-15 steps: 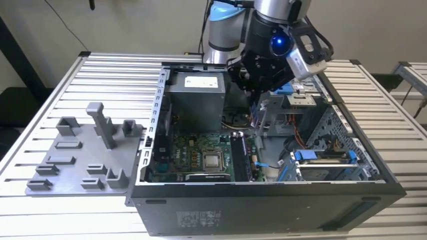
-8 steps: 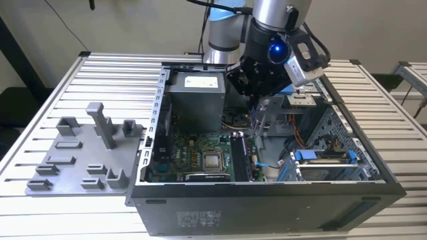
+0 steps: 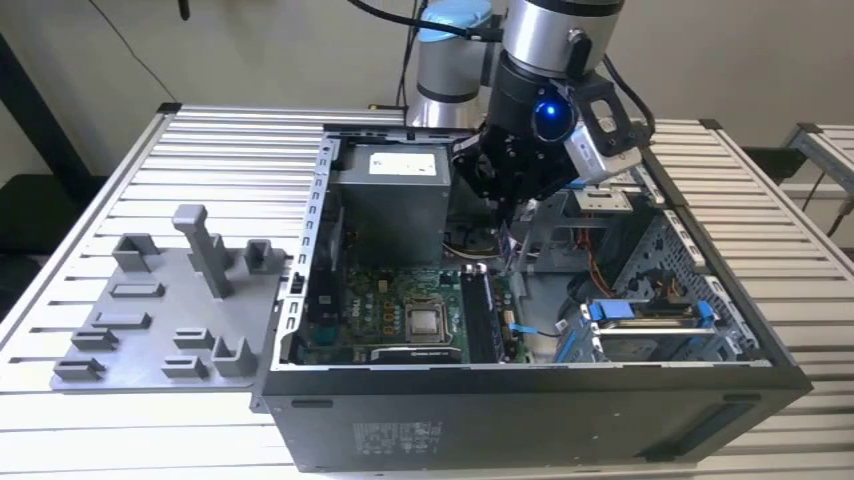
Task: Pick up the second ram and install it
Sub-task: 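Insert the second ram into the second slot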
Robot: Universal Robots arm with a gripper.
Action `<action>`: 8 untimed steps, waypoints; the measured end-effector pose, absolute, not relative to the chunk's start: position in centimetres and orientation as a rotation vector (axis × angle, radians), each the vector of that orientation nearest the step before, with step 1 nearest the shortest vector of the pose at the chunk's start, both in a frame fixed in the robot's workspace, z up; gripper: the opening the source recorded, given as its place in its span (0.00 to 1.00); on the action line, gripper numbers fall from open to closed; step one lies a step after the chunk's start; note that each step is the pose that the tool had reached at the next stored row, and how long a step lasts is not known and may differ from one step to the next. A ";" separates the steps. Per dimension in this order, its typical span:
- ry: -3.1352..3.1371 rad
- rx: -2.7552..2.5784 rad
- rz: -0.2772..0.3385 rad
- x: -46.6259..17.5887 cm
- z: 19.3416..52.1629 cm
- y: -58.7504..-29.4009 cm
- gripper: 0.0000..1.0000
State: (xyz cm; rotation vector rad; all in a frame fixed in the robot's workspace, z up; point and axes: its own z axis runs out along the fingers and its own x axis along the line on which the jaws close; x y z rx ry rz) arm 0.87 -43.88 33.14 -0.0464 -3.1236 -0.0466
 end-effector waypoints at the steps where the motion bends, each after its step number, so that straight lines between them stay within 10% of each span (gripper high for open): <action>1: -3.124 -0.046 -0.046 0.9 33.1 -43.9 0.14; 8: -3.126 -0.046 -0.047 0.9 32.6 -43.9 0.14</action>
